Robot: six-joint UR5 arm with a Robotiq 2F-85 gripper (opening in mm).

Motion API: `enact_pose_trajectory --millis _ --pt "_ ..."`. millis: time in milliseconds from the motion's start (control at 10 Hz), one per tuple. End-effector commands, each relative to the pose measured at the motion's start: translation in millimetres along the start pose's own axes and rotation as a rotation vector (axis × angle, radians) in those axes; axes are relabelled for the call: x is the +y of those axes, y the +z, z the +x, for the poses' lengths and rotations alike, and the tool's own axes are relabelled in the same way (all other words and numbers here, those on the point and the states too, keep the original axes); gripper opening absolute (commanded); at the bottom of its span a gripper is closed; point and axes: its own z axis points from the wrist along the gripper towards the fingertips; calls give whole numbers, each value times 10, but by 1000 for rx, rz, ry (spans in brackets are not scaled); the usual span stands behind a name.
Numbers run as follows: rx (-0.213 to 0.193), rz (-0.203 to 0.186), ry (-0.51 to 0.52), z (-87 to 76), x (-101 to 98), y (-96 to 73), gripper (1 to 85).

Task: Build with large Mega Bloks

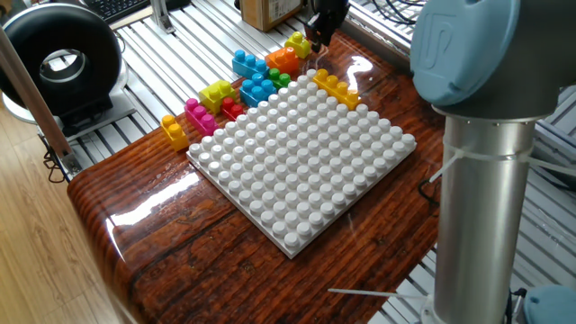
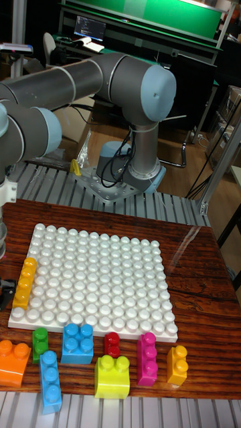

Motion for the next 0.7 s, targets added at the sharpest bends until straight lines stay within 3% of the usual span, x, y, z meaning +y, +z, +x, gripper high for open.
enact_pose_trajectory --millis 0,200,400,600 --pt "-3 -9 -41 -228 -46 27 410" --pt "-15 -31 -49 -370 66 47 423" --pt "-19 -30 -52 -462 103 63 423" --pt "-8 -24 -41 -417 74 55 413"
